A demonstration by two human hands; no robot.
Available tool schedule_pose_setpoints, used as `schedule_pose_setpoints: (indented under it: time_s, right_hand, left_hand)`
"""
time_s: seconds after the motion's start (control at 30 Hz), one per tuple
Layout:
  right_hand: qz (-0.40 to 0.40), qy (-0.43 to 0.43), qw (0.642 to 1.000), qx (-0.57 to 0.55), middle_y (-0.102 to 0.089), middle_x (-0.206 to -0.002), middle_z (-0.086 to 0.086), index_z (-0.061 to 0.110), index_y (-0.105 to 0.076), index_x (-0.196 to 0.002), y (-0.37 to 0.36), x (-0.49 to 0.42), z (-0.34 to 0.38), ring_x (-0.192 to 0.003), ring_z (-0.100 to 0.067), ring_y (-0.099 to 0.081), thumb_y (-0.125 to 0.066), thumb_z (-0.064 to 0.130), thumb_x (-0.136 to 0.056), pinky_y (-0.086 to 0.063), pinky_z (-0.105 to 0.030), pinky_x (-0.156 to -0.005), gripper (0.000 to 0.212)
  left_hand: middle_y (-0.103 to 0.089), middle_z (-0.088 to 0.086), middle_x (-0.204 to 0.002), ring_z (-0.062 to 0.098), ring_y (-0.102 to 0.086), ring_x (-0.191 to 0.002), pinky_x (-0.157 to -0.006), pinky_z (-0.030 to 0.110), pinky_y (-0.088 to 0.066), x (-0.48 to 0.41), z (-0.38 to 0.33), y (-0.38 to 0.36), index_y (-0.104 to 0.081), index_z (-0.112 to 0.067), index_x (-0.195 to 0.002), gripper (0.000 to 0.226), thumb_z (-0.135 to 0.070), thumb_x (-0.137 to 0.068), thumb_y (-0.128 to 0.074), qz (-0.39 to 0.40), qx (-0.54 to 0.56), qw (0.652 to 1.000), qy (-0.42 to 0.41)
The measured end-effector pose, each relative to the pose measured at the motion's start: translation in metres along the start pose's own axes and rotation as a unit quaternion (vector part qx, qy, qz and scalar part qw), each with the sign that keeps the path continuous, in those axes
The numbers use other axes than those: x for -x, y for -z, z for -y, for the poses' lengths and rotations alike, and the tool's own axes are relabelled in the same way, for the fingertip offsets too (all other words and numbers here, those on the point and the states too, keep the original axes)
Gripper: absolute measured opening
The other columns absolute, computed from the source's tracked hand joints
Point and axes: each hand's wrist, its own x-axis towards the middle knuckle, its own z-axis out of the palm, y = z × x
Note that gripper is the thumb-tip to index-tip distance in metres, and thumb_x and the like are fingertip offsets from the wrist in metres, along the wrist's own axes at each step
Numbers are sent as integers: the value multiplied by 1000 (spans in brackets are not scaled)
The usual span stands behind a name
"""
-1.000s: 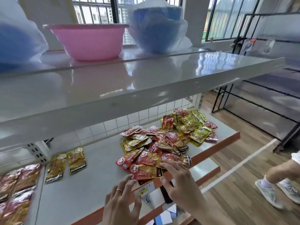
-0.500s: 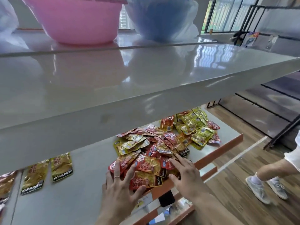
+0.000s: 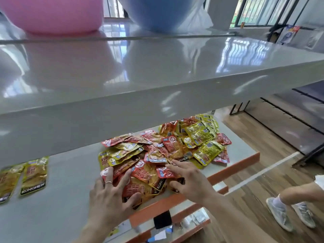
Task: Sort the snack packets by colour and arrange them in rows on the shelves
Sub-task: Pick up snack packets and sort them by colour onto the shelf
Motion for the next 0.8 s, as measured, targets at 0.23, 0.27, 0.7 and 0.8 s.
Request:
schedule_pose_setpoints:
  time_s: [0.23, 0.27, 0.7, 0.8]
  right_hand:
    - [-80, -20, 996, 33, -56, -141, 1, 23, -53, -141, 66, -18, -82, -132, -19, -49, -62, 4, -86, -43, -40, -110, 58]
    - [-45, -41, 995, 76, -51, -146, 1, 24, -47, -145, 74, -21, -90, -136, -21, -44, -58, 0, -83, -40, -40, -112, 68]
    - [-26, 0, 978, 206, -47, -148, 10, 28, -49, -144, 63, -16, -125, -140, -17, -37, -51, 11, -89, -30, -40, -111, 58]
    - [-117, 58, 972, 193, -67, -125, 6, 22, -67, -125, 56, -9, -131, -119, -22, -60, -68, 7, -83, -48, -42, -95, 45]
  left_hand:
    - [-67, 10, -121, 34, -61, -111, -89, 54, -47, 2, -55, 29, -68, -17, -120, 72, -70, -79, -43, -89, 17, 996, 28]
    - [-68, 8, -115, 31, -63, -105, -87, 51, -48, -2, -68, 32, -69, -16, -115, 65, -67, -79, -48, -104, 26, 994, 11]
    - [-73, 6, -103, 22, -67, -89, -74, 39, -52, -35, -135, 13, -75, -22, -85, 38, -22, -52, -92, -77, -70, 960, -259]
    - [-72, 1, -94, 19, -64, -82, -71, 33, -44, -30, -138, 7, -75, -20, -76, 29, -13, -51, -88, -151, -47, 941, -297]
